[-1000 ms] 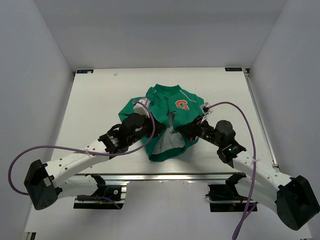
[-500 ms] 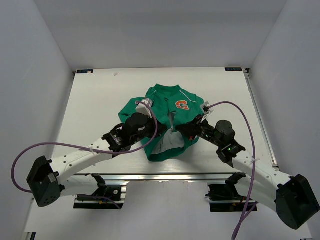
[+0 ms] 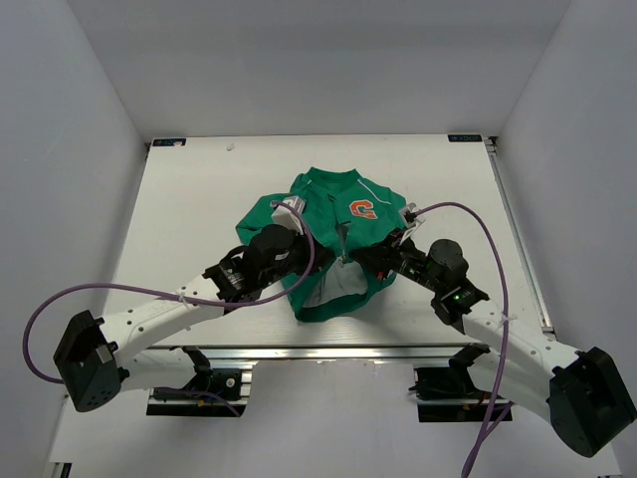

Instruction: Zip up the jacket

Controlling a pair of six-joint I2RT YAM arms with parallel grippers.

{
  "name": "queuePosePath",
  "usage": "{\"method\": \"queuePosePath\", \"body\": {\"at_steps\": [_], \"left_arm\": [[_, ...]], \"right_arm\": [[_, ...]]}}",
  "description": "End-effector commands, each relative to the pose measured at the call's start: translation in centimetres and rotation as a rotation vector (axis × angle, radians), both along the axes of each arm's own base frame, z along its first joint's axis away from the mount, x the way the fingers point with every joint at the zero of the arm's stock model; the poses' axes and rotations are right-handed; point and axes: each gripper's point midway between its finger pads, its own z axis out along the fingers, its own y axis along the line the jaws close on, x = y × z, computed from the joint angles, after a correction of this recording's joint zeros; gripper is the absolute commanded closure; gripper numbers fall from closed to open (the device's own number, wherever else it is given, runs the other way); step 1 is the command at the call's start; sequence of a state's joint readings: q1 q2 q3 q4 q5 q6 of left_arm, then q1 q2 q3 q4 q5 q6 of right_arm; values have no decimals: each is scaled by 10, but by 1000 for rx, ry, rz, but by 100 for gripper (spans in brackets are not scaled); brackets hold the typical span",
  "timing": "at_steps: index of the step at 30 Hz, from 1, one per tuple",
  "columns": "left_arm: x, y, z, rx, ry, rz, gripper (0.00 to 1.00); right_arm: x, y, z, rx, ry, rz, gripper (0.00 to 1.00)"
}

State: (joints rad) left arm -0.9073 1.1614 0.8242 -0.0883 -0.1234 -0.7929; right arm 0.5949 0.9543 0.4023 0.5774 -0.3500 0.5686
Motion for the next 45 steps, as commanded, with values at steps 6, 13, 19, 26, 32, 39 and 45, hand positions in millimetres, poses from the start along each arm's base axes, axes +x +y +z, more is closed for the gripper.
{"method": "queuePosePath", "body": {"at_steps": [6,13,19,26,32,39,45], "left_arm": [[-1,-7,19,-52,-21,-17,100],[2,-1,19,-41,-22,18,100],[2,-2,18,-40,-16,16,100],[2,-3,15,-34,-7,16,100],[2,-5,13,-31,0,9,100],[-1,-7,8,-28,9,-8,100],[-2,-6,11,-39,5,-9,100]], "right_arm": [[5,-1,27,30,-83,-20,100],[7,-4,25,10,-87,-35,100],[6,-2,24,11,-81,-26,100],[5,0,30,39,-87,-17,100],[7,1,33,52,-88,-20,100],[8,4,33,55,-80,-8,100],[9,2,36,72,-77,-24,100]]}}
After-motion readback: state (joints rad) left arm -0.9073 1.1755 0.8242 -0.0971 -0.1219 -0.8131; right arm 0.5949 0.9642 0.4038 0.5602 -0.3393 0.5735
